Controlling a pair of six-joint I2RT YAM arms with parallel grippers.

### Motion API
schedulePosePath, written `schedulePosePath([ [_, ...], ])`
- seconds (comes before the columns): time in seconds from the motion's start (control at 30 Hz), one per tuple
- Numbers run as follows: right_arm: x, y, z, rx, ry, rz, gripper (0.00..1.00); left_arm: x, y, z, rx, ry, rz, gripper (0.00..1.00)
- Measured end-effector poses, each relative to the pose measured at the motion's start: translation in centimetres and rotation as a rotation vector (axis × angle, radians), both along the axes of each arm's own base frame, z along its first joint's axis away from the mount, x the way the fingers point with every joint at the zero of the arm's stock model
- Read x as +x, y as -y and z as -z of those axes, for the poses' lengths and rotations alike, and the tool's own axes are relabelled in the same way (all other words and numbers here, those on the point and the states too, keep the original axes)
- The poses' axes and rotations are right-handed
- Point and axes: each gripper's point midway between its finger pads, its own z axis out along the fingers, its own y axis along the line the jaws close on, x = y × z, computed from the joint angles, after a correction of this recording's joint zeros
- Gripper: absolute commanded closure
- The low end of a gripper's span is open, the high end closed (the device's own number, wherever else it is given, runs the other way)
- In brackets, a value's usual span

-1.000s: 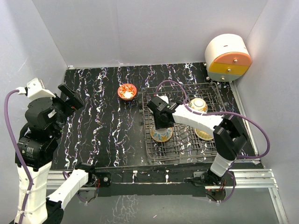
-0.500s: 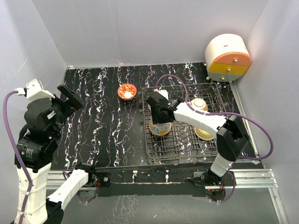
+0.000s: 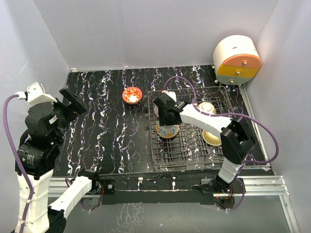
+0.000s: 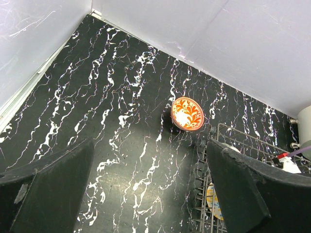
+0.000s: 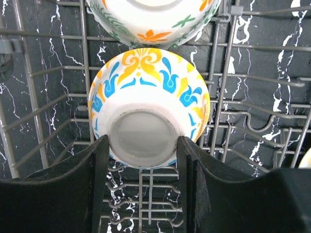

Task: Load the bowls into the dish rack

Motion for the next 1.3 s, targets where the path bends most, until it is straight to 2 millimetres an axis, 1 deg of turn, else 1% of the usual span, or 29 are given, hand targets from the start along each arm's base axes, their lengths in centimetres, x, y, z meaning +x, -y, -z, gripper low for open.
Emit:
schedulePosePath([
  [0.1,0.4,-0.1,0.6,0.001,-0.003,0.002,0.77,0.0,0.0,0.0,0.001,0.000,0.000,0.03],
  [0.2,0.9,-0.3,1.2,0.004,-0.003,0.008,0.67,0.0,0.0,0.0,0.001,0.000,0.000,0.03],
  [0.27,1.1,-0.4,1.3,0.005,0.004,0.009,0.55,0.0,0.0,0.0,0.001,0.000,0.000,0.03],
  [0.33,1.1,-0.4,1.3,0.006,0.005,0.009,0.38,0.0,0.0,0.0,0.001,0.000,0.000,0.03],
  [0.4,1.1,-0.4,1.2,0.008,0.006,0.012,0.17,0.0,0.0,0.0,0.001,0.000,0.000,0.03],
  [0.47,1.0,-0.6,1.3,0.016,-0.001,0.013,0.03,0.0,0.0,0.0,0.001,-0.001,0.000,0.03],
  [0.6,0.8,-0.7,1.3,0.023,-0.012,0.003,0.01,0.0,0.0,0.0,0.001,-0.001,0.000,0.03],
  [0.7,0.8,-0.9,0.4,0.028,-0.015,-0.005,0.01,0.0,0.0,0.0,0.001,0.000,0.000,0.03],
  [0.77,1.2,-1.4,-1.1,0.051,0.005,-0.012,0.01,0.0,0.0,0.0,0.001,0.001,0.000,0.03],
  [0.87,2.2,-2.8,-4.8,0.103,0.065,-0.030,0.02,0.1,0.0,-0.1,0.001,0.002,0.000,0.03],
  [0.93,3.1,-4.0,-7.7,0.146,0.116,-0.051,0.02,0.1,0.0,-0.1,0.002,0.003,0.000,0.03],
  [1.0,3.8,-5.0,-9.9,0.184,0.159,-0.076,0.01,0.1,-0.1,-0.2,0.003,0.003,-0.004,0.03],
  [1.1,4.9,-6.8,-12.7,0.227,0.210,-0.136,0.01,0.1,-0.3,-0.8,0.006,0.016,-0.017,0.03],
  [1.17,6.3,-8.7,-13.8,0.250,0.238,-0.186,0.02,0.0,-0.5,-1.4,0.008,0.031,-0.024,0.03],
  [1.2,6.9,-9.6,-14.1,0.261,0.249,-0.207,0.03,-0.1,-0.6,-1.6,0.008,0.037,-0.026,0.03],
  [1.3,9.3,-12.9,-13.6,0.280,0.263,-0.295,0.06,-0.4,-0.8,-2.4,0.005,0.058,-0.036,0.03],
])
